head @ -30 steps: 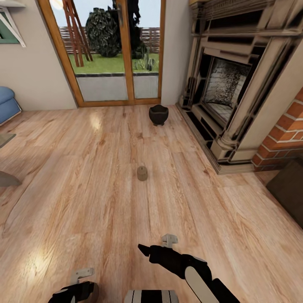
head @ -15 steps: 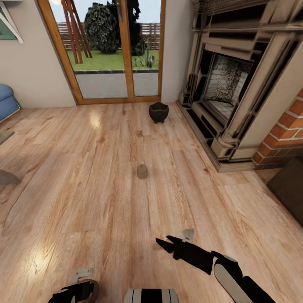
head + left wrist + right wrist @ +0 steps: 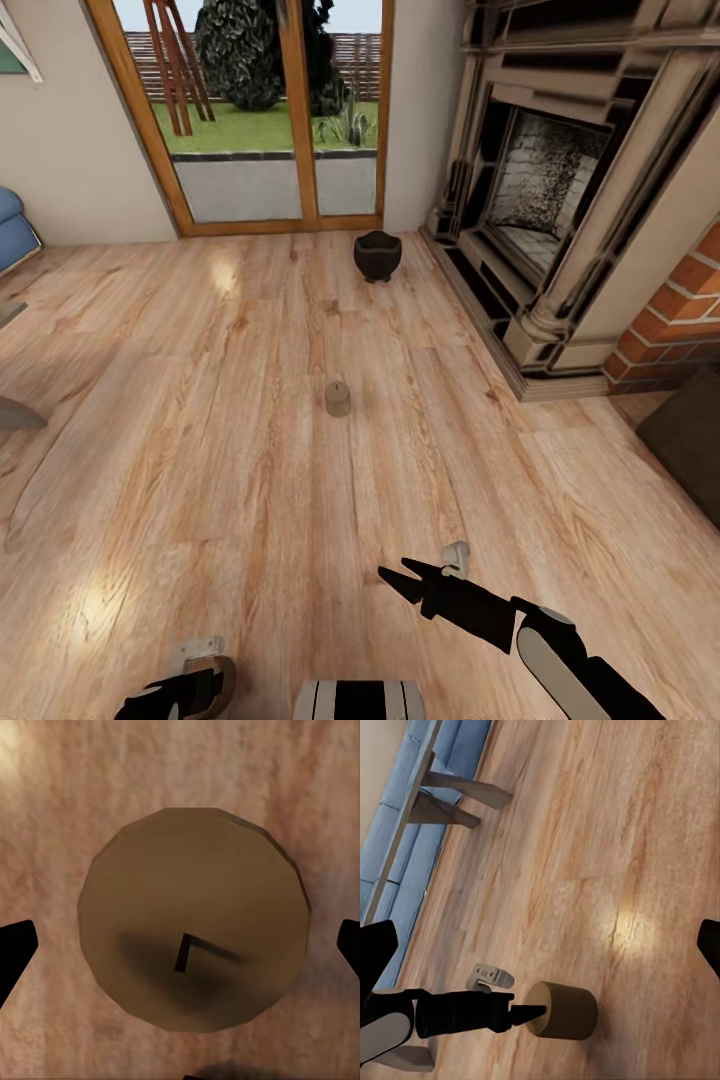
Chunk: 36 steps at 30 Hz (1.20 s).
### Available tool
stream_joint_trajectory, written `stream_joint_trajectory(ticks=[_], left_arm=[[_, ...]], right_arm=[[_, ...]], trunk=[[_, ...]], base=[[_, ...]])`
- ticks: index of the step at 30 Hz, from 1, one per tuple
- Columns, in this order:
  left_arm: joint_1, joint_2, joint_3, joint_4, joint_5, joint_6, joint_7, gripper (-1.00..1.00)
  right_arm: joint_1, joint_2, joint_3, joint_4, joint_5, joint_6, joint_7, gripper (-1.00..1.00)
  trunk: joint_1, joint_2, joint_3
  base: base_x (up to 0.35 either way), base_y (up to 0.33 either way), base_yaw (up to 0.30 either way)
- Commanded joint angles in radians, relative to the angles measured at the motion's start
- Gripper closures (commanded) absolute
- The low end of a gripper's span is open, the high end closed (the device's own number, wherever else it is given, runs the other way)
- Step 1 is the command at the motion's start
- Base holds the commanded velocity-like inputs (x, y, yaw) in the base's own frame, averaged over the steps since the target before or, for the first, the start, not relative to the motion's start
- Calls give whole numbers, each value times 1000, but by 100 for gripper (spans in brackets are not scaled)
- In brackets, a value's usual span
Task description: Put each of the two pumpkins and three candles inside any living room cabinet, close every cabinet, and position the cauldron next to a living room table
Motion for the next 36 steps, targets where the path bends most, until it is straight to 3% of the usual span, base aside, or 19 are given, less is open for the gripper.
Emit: stream_joint_trajectory(ticks=[1,10,15,19,36], left_arm=[[0,0,0,0,0,-1,0,-100],[0,-1,-2,0,0,-2,0,-100],[0,-1,-42,0,0,-2,1,-100],[0,0,-50,0,0,-2,1,-100],[0,1,-48,0,4,-2,2,-100]], right_arm=[[0,0,0,0,0,0,0,-100],[0,2,0,0,1,0,-1,-100],[0,2,1,0,2,-1,-1,-100],[0,2,1,-1,3,-1,-2,-100],[0,5,2,0,7,0,-6,-100]], trunk=[[0,0,0],[1,-1,-12],[4,-2,-31],[5,-2,-39],[5,-2,-39]], base=[[0,0,0],[0,0,0],[0,0,0],[0,0,0],[0,0,0]])
